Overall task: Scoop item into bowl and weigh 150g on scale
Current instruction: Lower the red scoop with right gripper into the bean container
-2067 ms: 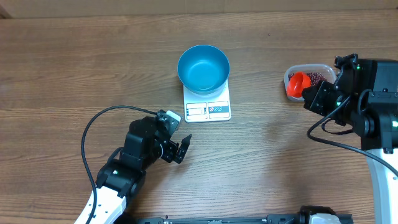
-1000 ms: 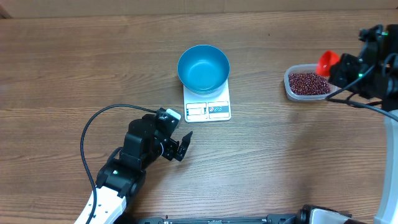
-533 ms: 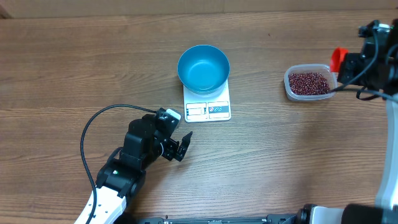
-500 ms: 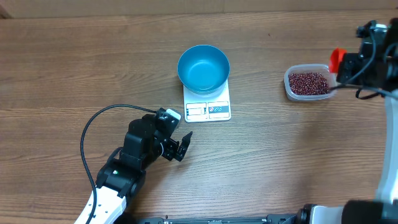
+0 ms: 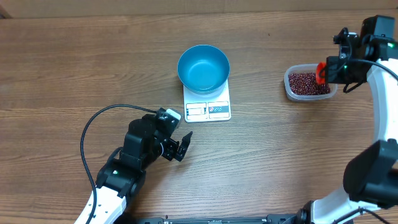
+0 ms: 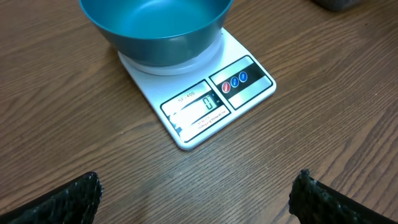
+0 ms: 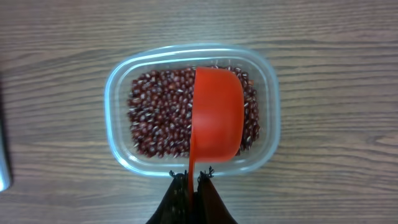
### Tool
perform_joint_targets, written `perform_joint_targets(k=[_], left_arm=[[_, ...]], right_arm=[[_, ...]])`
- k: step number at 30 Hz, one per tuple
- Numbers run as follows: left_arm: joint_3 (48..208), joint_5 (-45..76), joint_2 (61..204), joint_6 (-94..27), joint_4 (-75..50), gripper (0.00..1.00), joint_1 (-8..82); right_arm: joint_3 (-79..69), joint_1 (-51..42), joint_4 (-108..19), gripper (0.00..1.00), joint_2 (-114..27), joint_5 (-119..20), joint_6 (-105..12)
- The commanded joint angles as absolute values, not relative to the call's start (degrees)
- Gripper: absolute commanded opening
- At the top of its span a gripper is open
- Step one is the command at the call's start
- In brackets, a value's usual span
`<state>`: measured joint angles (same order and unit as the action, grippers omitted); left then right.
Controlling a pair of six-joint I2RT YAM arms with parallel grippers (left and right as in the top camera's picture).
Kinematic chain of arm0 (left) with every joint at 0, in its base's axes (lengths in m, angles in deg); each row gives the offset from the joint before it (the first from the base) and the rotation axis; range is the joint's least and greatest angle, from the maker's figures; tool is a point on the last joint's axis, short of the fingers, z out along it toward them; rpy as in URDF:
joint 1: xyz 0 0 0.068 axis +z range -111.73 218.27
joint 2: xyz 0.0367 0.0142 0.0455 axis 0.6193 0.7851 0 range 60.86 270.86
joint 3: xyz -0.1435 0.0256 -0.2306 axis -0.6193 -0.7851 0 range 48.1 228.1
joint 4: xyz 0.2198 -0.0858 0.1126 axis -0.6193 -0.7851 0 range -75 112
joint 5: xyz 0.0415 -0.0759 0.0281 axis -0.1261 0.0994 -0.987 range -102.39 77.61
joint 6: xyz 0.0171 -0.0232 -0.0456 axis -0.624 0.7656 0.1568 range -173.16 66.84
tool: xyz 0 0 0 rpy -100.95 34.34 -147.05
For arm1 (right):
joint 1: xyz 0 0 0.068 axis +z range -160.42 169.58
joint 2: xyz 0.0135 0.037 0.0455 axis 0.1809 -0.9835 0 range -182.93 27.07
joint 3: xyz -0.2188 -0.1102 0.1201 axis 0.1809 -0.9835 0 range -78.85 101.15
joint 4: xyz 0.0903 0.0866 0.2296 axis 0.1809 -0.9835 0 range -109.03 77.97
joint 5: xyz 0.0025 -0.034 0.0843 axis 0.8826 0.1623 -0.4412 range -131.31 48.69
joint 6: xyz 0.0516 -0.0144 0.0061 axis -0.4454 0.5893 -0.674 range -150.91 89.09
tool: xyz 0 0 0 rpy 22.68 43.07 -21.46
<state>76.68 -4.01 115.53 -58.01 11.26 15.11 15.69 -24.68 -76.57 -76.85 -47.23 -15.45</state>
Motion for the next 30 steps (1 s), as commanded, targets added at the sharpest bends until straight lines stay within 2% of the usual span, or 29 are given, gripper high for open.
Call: perform_joint_targets(k=[1, 23, 30], left_arm=[[76.28, -3.40, 115.56, -57.87, 11.32, 1.00, 14.89], [76.28, -3.40, 115.56, -57.87, 11.32, 0.99, 14.89], [76.28, -3.40, 115.58, -57.87, 11.32, 1.00, 14.89]], right_arm=[[16.35, -25.25, -75.56, 0.04, -77.94, -43.47, -16.15], [10.12, -25.60, -70.97, 0.04, -79.80, -41.50, -18.90], [5.86, -25.60, -68.92, 0.04, -79.85, -46.85, -18.90]])
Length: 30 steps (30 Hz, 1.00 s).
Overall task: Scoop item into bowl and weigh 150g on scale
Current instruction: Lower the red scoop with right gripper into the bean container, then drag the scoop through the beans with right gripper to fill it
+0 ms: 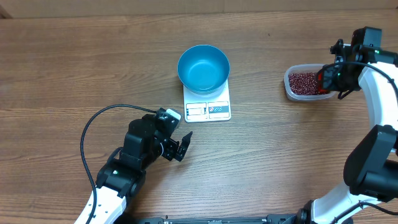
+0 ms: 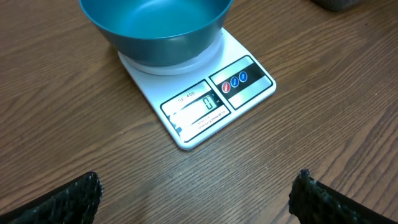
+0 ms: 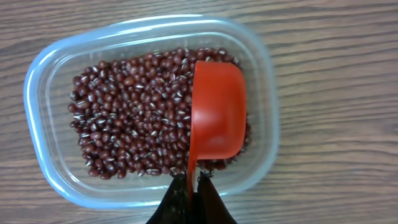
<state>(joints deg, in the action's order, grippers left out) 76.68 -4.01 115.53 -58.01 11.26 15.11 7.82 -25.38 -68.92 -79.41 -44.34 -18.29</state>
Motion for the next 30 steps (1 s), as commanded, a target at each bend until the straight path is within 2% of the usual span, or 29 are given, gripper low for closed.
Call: perform_joint_targets(k=[1, 15, 30], left_arm=[[76.28, -3.40, 115.58, -57.87, 11.32, 1.00, 14.89], [76.28, -3.40, 115.60, -57.87, 11.30, 1.00, 14.89], [76.28, -3.40, 115.60, -57.87, 11.32, 1.00, 14.89]], right_arm=[[5.49, -25.60, -68.92, 0.04, -79.85, -47.86, -18.92], [5.09, -26.24, -69.09, 0.04, -79.85, -61.08, -23.93], [-0.04, -33.27, -67.10, 0.04, -80.44, -72.25, -26.66]])
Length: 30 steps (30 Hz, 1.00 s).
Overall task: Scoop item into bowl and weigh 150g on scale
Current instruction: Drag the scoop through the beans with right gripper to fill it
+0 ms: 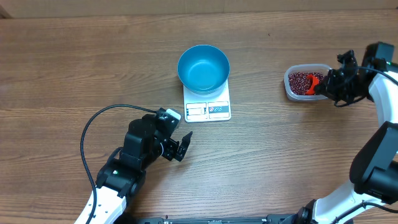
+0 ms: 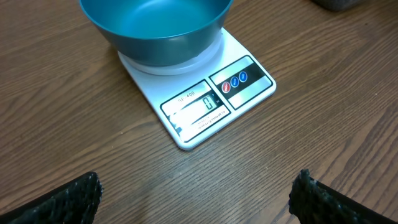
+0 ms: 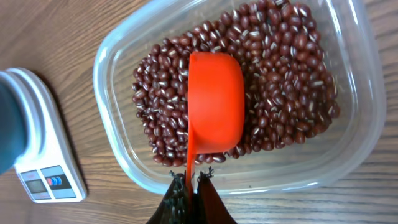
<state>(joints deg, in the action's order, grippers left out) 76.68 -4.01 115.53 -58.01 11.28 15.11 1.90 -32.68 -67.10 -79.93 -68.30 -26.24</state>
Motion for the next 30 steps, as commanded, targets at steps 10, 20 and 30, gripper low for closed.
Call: perform_joint_targets(k=[10, 20, 30], left_arm=[[76.28, -3.40, 115.60, -57.87, 11.32, 1.00, 14.89], [76.28, -3.40, 115.60, -57.87, 11.32, 1.00, 14.89], [76.28, -3.40, 115.60, -57.87, 11.32, 0.99, 14.89]], right_arm=[[-0.68, -33.54, -65.46, 0.04, -80.44, -74.79, -31.82], [-0.79, -33.54, -63.56, 0.04, -80.44, -80.45, -32.67], [-1.40, -33.56, -62.78, 0.04, -80.44, -80.69, -32.69]])
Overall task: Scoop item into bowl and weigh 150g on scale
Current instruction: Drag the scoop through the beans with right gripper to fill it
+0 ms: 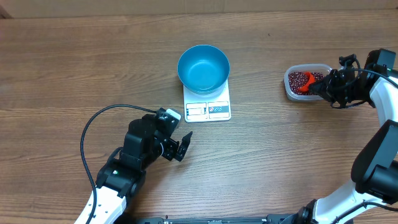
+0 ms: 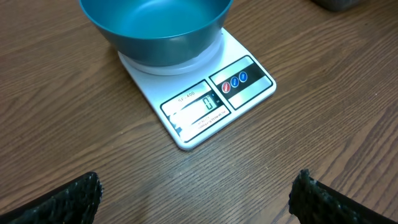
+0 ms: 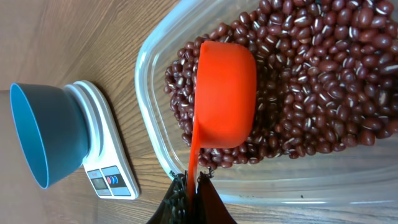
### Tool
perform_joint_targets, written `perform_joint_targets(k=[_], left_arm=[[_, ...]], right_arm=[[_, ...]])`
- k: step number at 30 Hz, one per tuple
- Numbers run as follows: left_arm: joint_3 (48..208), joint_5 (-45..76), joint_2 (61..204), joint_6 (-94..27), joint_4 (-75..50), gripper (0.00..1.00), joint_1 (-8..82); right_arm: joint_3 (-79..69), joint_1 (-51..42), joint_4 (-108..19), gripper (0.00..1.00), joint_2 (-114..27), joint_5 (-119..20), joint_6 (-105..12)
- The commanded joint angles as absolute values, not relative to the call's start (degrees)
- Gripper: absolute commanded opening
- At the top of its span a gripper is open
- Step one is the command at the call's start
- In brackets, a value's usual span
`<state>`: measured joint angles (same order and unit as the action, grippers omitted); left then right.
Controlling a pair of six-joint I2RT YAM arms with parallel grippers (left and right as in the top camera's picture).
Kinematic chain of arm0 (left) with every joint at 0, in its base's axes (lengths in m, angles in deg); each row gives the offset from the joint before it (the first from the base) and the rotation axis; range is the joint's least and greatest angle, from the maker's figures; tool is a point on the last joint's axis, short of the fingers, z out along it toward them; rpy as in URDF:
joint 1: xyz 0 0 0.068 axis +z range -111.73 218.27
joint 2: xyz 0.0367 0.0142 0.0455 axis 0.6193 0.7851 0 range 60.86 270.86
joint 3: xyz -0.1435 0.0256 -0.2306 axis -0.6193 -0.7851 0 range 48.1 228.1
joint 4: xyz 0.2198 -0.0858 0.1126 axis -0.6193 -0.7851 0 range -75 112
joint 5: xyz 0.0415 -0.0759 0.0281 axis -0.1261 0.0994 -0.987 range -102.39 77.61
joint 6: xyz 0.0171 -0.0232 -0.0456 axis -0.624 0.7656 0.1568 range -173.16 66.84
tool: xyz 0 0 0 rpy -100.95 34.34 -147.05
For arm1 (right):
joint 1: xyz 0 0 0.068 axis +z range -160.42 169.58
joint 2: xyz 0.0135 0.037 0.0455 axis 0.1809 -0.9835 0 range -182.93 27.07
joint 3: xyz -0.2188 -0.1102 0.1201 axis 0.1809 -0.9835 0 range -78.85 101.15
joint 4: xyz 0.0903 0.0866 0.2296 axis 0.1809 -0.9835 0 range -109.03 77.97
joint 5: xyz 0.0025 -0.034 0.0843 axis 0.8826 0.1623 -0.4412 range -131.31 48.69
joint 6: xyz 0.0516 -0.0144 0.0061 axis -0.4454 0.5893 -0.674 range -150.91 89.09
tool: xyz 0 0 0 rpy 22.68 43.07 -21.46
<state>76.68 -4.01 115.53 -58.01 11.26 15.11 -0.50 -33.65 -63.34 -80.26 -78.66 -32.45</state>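
An empty blue bowl (image 1: 203, 66) stands on the white scale (image 1: 208, 104), whose display (image 2: 209, 102) reads 0. At the right a clear tub (image 1: 306, 83) holds red beans (image 3: 311, 74). My right gripper (image 3: 193, 183) is shut on the handle of an orange scoop (image 3: 225, 93), whose cup lies bottom-up on the beans inside the tub. My left gripper (image 2: 196, 190) is open over bare table in front of the scale, nothing between its fingers.
A black cable (image 1: 102, 121) loops on the table left of the left arm. The table's far edge (image 1: 199, 14) runs along the top of the overhead view.
The right wrist has rolled further; the scoop has shifted slightly toward the tub's scale-side end, still bottom-up on the beans. The left arm has not moved.
The right gripper held the orange scoop over the bean tub. A second later it was lower, with the cup among the beans. Then the wrist was rolled and the cup lay mid-tub. Now it is rolled further. Bowl empty, scale at 0, left gripper open and still throughout.
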Motion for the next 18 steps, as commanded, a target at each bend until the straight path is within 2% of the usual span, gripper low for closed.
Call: perform_joint_targets(k=[1, 18], left_arm=[[76.28, -3.40, 115.60, -57.87, 11.32, 1.00, 14.89], [76.28, -3.40, 115.60, -57.87, 11.32, 0.99, 14.89]], right_arm=[[-1.81, -33.56, -62.56, 0.04, -80.44, -80.69, -32.89], [-5.53, -36.40, -59.65, 0.04, -80.44, -87.68, -34.09]])
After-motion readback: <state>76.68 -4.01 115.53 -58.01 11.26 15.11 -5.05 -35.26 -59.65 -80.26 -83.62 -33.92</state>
